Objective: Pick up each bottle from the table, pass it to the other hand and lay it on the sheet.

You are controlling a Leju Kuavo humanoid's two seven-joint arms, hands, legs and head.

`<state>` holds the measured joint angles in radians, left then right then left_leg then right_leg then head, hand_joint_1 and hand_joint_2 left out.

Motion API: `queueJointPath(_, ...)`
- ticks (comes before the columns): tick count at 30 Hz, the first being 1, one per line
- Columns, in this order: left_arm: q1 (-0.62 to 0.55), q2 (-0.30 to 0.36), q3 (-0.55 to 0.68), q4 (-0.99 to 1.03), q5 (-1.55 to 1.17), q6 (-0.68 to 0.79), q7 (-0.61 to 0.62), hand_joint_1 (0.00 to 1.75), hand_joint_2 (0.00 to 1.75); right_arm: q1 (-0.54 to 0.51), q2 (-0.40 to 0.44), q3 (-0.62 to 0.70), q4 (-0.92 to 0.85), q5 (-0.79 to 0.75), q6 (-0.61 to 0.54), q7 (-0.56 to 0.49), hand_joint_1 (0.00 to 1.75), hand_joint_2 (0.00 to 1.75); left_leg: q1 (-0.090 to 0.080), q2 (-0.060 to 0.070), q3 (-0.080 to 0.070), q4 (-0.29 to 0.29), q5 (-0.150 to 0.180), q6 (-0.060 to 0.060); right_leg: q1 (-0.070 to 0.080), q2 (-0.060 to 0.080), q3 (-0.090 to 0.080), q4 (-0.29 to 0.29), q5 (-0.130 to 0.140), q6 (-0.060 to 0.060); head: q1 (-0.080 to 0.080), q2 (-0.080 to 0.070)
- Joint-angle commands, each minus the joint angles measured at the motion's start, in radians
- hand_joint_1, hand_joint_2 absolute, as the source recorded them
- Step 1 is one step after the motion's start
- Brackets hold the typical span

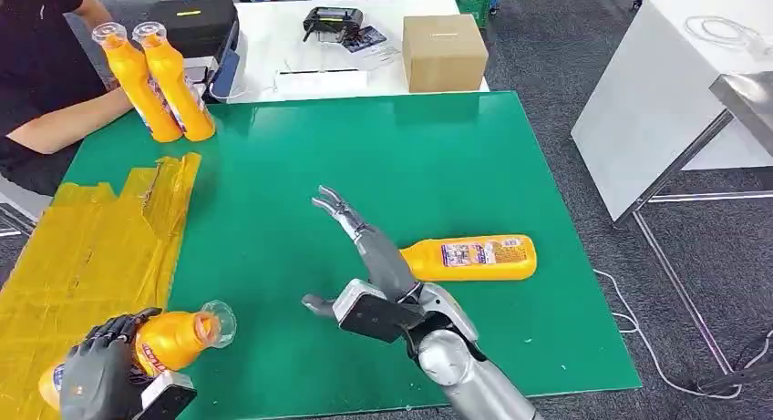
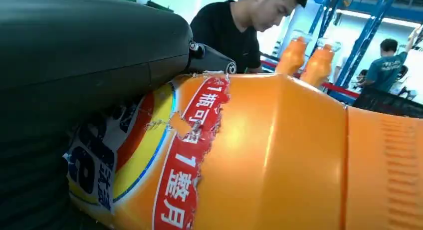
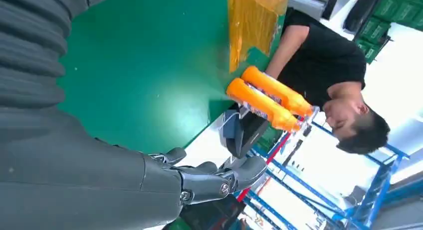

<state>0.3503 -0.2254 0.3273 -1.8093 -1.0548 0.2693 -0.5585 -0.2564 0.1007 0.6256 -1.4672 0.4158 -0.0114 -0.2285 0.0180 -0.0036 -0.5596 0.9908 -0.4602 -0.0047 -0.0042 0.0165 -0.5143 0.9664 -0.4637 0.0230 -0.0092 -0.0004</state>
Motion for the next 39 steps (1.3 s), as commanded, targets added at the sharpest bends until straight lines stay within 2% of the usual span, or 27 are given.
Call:
queueJointPath(1, -0.035, 0.015, 0.033, 0.083, -0.003, 0.003, 0.001, 1.75, 1.75, -0.016, -0.042, -0.014, -0.012, -0.001, 0.006, -0.001, 0.0, 1.75, -0.001, -0.001, 0.002, -0.001, 0.0, 0.001, -0.001, -0.002, 0.002, -0.001, 0.0, 0.0, 0.0, 0.0)
queueJointPath(2, -0.035, 0.015, 0.033, 0.083, -0.003, 0.003, 0.001, 1.75, 1.75, -0.016, -0.042, -0.014, -0.012, -0.001, 0.006, -0.001, 0.0, 1.75, -0.001, -0.001, 0.001, -0.001, 0.0, 0.001, -0.001, -0.002, 0.001, -0.001, 0.0, 0.0, 0.0, 0.0)
queueJointPath(3, -0.032, 0.03, 0.037, 0.103, -0.102, 0.005, 0.046, 1.75, 1.75, -0.029, -0.056, -0.006, -0.013, -0.001, 0.007, -0.002, 0.0, 1.75, -0.001, -0.001, 0.002, -0.001, 0.0, 0.001, 0.0, -0.003, 0.003, -0.001, 0.0, 0.0, 0.0, 0.0)
queueJointPath(5, -0.038, 0.064, 0.073, 0.201, -0.224, 0.034, 0.059, 1.75, 1.75, -0.043, -0.083, -0.011, -0.029, -0.019, 0.019, -0.009, 0.0, 1.75, -0.001, 0.0, 0.002, -0.002, 0.0, 0.001, -0.001, -0.001, 0.002, -0.001, 0.0, 0.0, 0.0, 0.0)
queueJointPath(11, -0.098, 0.092, 0.156, 0.431, -0.328, 0.052, 0.017, 1.75, 1.75, -0.067, -0.122, 0.007, -0.044, -0.015, 0.053, -0.005, 0.0, 1.75, -0.001, 0.0, 0.002, -0.002, 0.001, 0.001, -0.001, -0.001, 0.002, -0.001, 0.0, 0.0, 0.0, 0.0)
queueJointPath(14, -0.121, 0.098, 0.174, 0.485, -0.35, 0.073, 0.021, 1.75, 1.75, -0.067, -0.147, 0.007, -0.047, -0.011, 0.054, -0.004, 0.0, 1.75, -0.002, -0.001, 0.004, -0.003, 0.001, 0.001, -0.001, -0.003, 0.004, -0.002, 0.0, 0.0, 0.0, 0.0)
queueJointPath(24, -0.131, 0.102, 0.183, 0.499, -0.361, 0.089, 0.021, 1.75, 1.75, -0.062, -0.155, 0.005, -0.057, -0.011, 0.055, -0.006, 0.0, 1.75, -0.002, -0.004, 0.006, -0.001, 0.001, 0.001, -0.001, -0.005, 0.007, 0.0, 0.0, 0.0, 0.0, 0.0)
queueJointPath(39, -0.131, 0.102, 0.183, 0.499, -0.361, 0.089, 0.021, 1.75, 1.75, -0.062, -0.155, 0.005, -0.057, -0.011, 0.055, -0.006, 0.0, 1.75, -0.002, -0.002, 0.008, -0.002, 0.004, 0.002, -0.001, -0.005, 0.009, -0.001, 0.001, 0.0, 0.0, 0.0)
